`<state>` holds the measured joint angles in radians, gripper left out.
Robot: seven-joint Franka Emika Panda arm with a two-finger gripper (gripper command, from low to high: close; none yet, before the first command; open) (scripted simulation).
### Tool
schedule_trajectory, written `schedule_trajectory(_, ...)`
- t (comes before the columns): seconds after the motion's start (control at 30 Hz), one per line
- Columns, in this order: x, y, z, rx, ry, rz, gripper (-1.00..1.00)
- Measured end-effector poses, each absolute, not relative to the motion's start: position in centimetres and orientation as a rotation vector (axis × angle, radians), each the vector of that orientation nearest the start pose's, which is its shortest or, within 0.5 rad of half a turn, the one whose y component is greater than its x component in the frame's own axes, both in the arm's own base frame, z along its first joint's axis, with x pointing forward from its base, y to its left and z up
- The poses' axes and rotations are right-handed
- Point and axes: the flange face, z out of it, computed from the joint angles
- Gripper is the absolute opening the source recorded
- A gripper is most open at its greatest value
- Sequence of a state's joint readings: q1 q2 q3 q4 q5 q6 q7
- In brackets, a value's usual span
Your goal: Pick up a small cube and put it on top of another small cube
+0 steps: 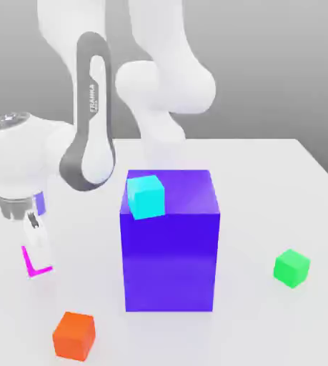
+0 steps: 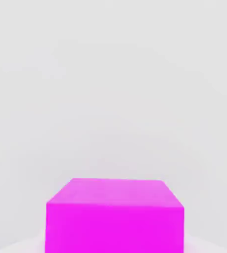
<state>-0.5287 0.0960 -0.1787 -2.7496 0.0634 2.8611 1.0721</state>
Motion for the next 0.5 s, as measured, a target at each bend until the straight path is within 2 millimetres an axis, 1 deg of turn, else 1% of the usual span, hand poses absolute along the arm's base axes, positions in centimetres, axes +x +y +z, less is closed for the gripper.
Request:
schedule_trajectory(0.03, 30.2, -26.2, 20.1, -1.907, 2.483, -0.066, -1.00)
schedule_trajectory(0.07, 31.7, -25.4, 21.0, -1.945, 2.443, -0.100, -1.00)
schedule_trajectory(0.17, 36.9, -20.1, 23.3, -2.096, 2.276, -0.176, -1.00)
schedule_trajectory(0.23, 39.8, -16.0, 24.7, -2.181, 2.164, -0.219, -1.00)
schedule_trajectory(0.33, 43.0, -9.1, 26.9, -2.298, 1.985, -0.277, -1.00)
schedule_trajectory(0.4, 44.5, -4.0, 28.4, -2.370, 1.859, -0.311, -1.00)
schedule_trajectory(0.5, 45.4, 3.6, 30.5, -2.456, 1.677, -0.357, -1.00)
